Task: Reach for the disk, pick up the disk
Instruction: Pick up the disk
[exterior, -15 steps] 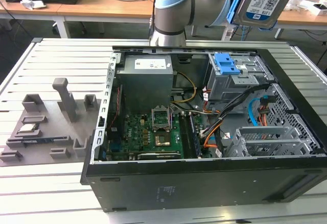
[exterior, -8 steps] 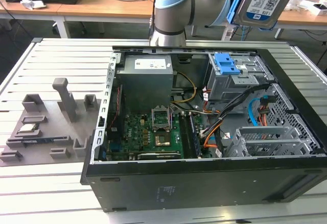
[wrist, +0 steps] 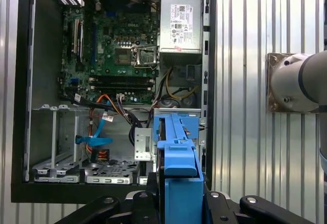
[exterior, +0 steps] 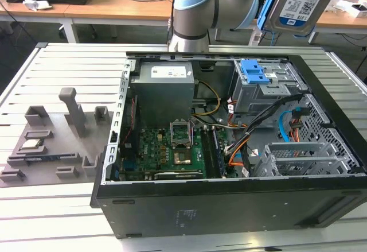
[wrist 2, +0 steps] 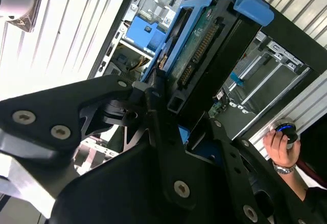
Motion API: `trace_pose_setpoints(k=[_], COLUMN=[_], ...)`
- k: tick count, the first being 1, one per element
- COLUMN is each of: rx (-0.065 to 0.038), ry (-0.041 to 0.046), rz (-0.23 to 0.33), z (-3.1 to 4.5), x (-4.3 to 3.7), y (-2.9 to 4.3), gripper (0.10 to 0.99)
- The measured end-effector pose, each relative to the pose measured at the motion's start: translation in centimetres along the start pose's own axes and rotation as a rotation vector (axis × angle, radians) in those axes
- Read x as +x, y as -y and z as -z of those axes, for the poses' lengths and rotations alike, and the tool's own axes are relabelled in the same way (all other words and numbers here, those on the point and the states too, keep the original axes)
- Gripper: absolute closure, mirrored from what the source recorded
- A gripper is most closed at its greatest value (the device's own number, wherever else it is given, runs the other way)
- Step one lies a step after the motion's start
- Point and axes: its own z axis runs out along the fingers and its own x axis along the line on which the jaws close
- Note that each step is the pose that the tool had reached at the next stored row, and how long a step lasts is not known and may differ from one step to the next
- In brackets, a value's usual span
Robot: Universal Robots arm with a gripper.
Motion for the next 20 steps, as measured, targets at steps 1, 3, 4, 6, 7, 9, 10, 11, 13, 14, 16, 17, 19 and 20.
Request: trace_pose_setpoints(k=[1, 3, 4, 6, 7, 9, 10, 11, 13, 14, 16, 17, 19, 20], rx=[0.000, 0.000, 0.000, 0.000, 0.000, 0.000, 0.000, 0.000, 0.000, 0.000, 0.000, 0.000, 0.000, 0.000], ry=[0.0000, 0.0000, 0.0000, 0.0000, 0.0000, 0.0000, 0.0000, 0.0000, 0.0000, 0.0000, 0.0000, 0.0000, -0.0001, 0.0001], rz=[0.000, 0.000, 0.000, 0.000, 0.000, 0.000, 0.000, 0.000, 0.000, 0.000, 0.000, 0.000, 0.000, 0.000], z=[0.00, 0.00, 0.00, 0.00, 0.00, 0.00, -0.01, -0.01, 0.00, -0.01, -0.01, -0.01, -0.01, -0.01], x=[0.22, 0.44, 0.55, 0.90, 1.05, 1.44, 1.64, 1.99, 2.54, 2.76, 3.30, 3.46, 3.83, 4.03], y=[0.00, -0.01, -0.01, -0.01, -0.02, -0.02, -0.03, -0.03, -0.04, -0.04, -0.05, -0.05, -0.06, -0.06], gripper=[0.722, 0.722, 0.722, 0.722, 0.722, 0.722, 0.722, 0.722, 0.722, 0.722, 0.722, 0.722, 0.722, 0.722])
